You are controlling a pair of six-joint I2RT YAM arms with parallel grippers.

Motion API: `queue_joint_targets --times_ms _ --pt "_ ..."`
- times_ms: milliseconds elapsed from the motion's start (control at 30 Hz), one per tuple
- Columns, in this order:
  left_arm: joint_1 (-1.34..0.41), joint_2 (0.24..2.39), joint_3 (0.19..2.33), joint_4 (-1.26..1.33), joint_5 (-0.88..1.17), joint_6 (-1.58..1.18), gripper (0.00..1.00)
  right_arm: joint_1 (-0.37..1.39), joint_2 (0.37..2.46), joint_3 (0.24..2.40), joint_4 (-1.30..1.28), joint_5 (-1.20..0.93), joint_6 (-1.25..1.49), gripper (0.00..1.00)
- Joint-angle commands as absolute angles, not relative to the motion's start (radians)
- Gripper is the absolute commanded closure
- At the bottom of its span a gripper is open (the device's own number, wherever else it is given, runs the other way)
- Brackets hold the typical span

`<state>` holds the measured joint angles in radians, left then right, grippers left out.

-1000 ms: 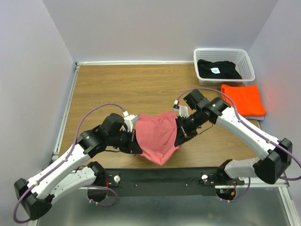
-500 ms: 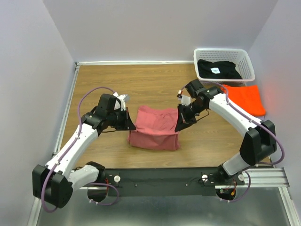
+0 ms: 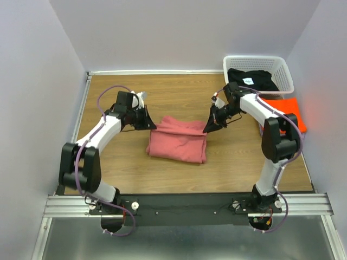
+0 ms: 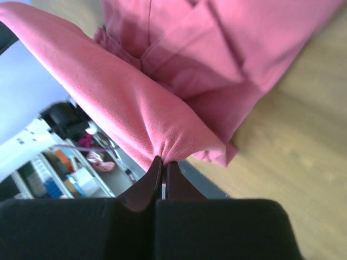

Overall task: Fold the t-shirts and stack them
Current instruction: Fold the tshirt

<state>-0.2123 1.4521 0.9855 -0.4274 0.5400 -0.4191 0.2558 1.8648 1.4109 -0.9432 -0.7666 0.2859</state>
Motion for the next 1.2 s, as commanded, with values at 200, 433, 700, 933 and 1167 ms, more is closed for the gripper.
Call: queue_joint_targets --times_ms 200,433,700,933,1167 --pt "-0.186 1.793 1.221 -0.256 0.520 -0.368 1.00 0.187 2.055 1.490 -0.813 -0.718 0.310 1.00" --pt "-0.204 1.894 1.291 -0.189 0.519 -0.362 0.95 0.178 2.010 1.376 -0.670 -0.629 0.380 1.00" --pt "-0.290 1.928 1.353 -0.135 0.477 -0.340 0.91 0.179 1.979 1.261 -0.571 -0.505 0.439 1.00" --pt "-0.290 1.944 1.379 -0.083 0.422 -0.377 0.91 0.178 1.976 1.144 -0.496 -0.437 0.465 1.00" --pt "-0.295 2.002 1.390 -0.077 0.385 -0.367 0.84 0.179 1.947 1.121 -0.476 -0.433 0.472 0.99"
